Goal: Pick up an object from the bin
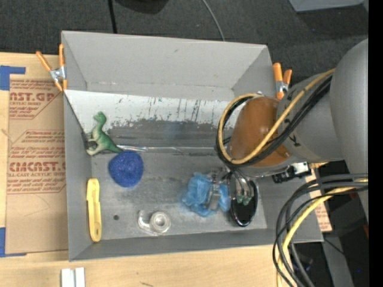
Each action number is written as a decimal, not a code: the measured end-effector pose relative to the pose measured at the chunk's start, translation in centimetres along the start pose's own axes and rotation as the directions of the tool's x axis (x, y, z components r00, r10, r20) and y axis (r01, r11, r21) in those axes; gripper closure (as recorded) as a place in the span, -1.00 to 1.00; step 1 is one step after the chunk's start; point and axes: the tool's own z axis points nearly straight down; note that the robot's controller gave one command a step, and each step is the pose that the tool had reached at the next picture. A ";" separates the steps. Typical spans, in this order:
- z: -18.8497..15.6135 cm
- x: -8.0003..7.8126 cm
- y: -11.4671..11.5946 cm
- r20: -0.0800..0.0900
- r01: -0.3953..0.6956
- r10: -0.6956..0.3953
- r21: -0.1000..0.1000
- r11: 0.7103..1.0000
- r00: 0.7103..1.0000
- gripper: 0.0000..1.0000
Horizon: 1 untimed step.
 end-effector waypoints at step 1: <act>0.0 0.0 0.0 0.000 0.000 0.000 0.000 1.000 1.000 1.00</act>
Offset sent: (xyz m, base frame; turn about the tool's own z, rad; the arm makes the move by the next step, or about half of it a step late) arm -0.0066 -0.0019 -0.0006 0.0368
